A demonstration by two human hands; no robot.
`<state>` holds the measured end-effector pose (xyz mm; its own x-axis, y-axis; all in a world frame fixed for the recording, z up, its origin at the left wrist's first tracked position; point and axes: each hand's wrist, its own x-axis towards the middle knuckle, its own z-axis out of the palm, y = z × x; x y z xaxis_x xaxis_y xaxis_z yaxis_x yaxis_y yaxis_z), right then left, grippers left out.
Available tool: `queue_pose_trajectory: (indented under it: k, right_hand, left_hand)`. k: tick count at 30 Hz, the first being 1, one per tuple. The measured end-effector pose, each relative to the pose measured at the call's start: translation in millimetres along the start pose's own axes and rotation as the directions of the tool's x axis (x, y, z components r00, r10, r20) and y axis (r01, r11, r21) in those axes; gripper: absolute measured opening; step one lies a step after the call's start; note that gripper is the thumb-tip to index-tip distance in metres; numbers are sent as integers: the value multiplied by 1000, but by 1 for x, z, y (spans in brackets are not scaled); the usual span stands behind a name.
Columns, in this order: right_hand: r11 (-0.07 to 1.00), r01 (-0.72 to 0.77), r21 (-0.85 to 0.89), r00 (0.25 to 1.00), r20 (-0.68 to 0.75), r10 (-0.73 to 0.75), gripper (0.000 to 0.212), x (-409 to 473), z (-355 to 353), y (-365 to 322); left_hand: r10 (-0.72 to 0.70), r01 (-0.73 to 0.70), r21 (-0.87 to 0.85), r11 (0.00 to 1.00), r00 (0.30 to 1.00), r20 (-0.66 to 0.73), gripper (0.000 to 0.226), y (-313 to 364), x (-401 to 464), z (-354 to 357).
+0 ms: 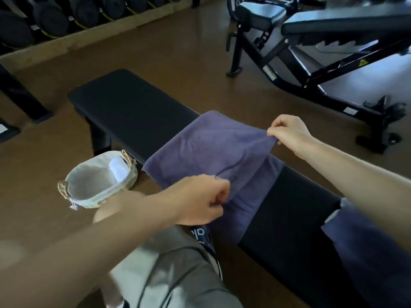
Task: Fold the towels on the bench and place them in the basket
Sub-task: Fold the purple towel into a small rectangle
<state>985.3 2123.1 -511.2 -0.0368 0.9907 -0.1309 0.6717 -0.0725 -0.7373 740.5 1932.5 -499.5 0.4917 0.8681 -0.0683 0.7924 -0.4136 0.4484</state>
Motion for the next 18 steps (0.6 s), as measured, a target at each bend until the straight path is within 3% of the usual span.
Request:
queue_pose_trajectory:
  k: [5,9,13,14,16,18]
  right_hand:
    - [987,31,-156,996,84,-18,24,-17,8,43]
    - [960,45,-275,992,123,-12,37,-13,12,51]
    - [947,93,-307,990,134,-53,44,1,22,29]
    - [951,104,-292,985,163,-57,47,7,27,20]
    - [965,98,-244,970,238,-39,53,20,41,-1]
    - [977,69,-204,958,286,-8,54,37,57,-24]
  left_hand:
    - [43,-57,150,987,994,99,14,3,-7,44]
    - [-92,89,26,996,981,172,24,-6,-8,39]
    - [-324,321,-56,945,943,-69,19,-44,-6,9]
    - [-417,409,-81,909,896,-155,17,-61,-6,1]
    - [-636,605,-197,772,729,-254,22,-97,-7,-12]
    - [-815,754,-310,579,540,-210,30,-130,-13,-20]
